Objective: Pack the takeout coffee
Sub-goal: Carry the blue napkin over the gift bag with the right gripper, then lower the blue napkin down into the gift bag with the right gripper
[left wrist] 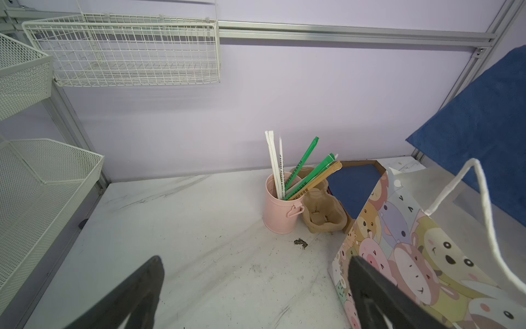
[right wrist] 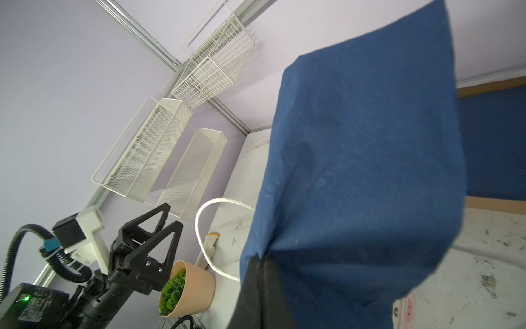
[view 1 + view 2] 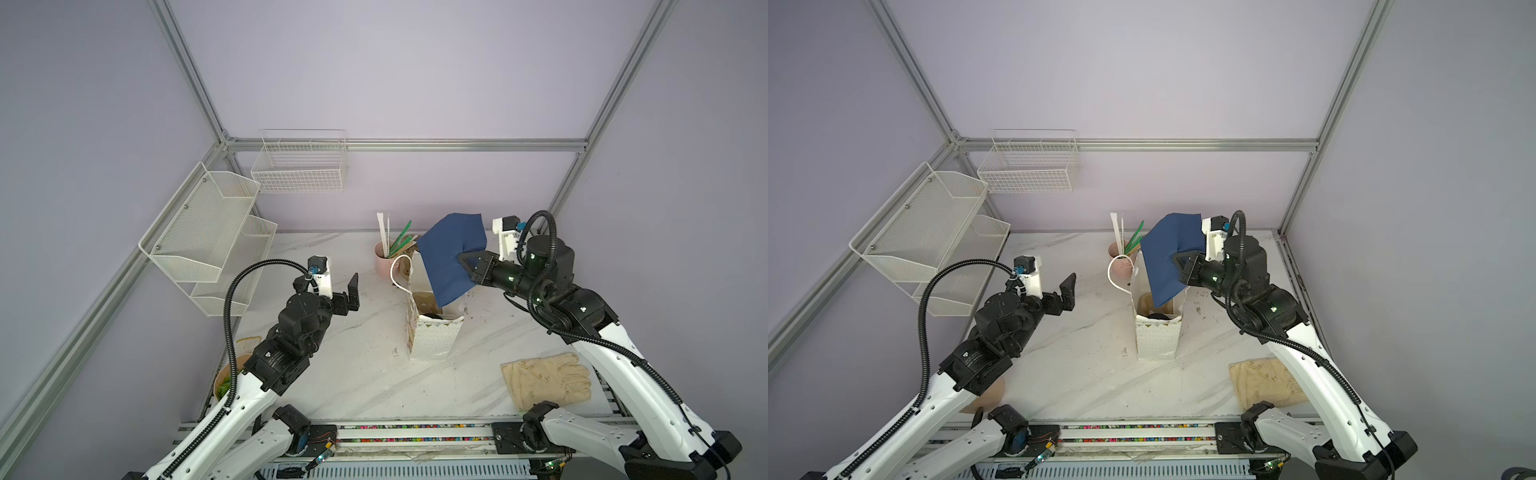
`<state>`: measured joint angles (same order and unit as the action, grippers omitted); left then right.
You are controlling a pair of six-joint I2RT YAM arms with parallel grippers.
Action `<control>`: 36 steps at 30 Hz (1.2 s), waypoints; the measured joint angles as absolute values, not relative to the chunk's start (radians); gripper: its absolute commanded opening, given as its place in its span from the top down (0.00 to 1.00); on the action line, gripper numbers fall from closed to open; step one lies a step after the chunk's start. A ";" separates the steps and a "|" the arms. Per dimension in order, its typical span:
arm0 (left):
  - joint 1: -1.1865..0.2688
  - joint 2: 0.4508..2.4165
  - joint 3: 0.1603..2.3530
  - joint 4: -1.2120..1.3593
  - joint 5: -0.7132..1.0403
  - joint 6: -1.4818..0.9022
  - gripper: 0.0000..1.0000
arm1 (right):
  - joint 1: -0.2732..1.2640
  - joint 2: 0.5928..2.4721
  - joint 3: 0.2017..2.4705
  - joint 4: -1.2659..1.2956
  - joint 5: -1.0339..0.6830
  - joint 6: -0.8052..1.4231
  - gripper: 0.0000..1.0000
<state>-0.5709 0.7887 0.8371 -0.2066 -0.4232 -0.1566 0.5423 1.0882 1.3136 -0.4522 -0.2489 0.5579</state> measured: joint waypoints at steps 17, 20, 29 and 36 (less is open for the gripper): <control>-0.573 0.789 0.837 -0.207 -0.423 -0.157 0.00 | 0.801 1.310 1.423 -0.702 0.147 0.588 1.00; -0.573 0.789 0.837 -0.207 -0.423 -0.157 0.00 | 0.814 1.314 1.423 -0.714 0.170 0.597 1.00; -0.577 0.789 0.837 -0.207 -0.424 -0.156 0.00 | 0.837 1.319 1.376 -0.712 0.169 0.617 1.00; -0.579 0.789 0.837 -0.207 -0.424 -0.156 0.00 | 0.847 1.359 1.345 -0.707 0.155 0.619 1.00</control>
<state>-0.5785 0.7887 0.8371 -0.2070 -0.4236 -0.1562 0.8471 1.3586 1.3445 -0.7071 0.1555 0.6193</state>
